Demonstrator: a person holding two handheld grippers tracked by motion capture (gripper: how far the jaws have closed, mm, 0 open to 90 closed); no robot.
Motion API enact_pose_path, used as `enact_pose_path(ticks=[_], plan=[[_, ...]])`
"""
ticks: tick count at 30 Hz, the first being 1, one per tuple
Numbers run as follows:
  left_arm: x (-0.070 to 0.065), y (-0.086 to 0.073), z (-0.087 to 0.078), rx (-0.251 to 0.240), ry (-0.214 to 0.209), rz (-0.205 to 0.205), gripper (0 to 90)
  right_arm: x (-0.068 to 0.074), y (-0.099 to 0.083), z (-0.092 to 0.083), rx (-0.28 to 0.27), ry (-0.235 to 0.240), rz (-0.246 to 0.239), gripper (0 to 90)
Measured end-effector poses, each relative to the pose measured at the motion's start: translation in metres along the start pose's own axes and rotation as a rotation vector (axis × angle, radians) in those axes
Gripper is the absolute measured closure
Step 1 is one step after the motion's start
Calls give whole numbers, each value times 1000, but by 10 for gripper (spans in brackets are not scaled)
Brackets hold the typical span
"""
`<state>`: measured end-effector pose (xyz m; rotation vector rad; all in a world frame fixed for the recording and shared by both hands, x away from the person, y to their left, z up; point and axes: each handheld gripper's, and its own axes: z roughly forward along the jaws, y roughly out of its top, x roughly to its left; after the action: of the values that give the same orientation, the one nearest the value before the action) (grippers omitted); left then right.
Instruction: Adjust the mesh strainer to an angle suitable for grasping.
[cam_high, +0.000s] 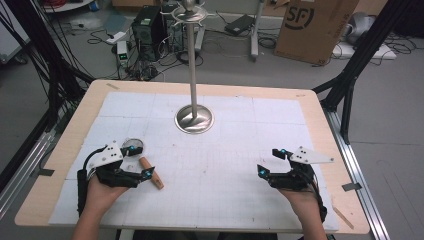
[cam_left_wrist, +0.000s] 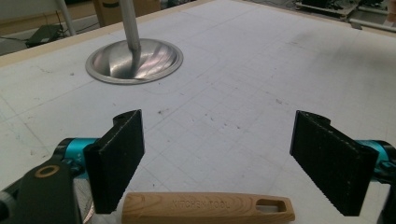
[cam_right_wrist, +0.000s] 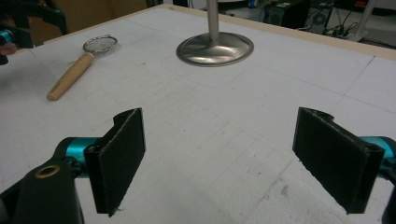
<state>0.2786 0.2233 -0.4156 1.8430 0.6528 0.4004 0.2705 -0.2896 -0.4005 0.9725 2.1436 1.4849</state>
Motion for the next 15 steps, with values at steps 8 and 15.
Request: enact_pose_path(ticks=[8,15], plan=[[2,-3,1,29,4,5,182,2,-1,2,7,11,-15,163],[0,-4,1,40,-22,20,316,3,-1,3,10,13,-8,163]])
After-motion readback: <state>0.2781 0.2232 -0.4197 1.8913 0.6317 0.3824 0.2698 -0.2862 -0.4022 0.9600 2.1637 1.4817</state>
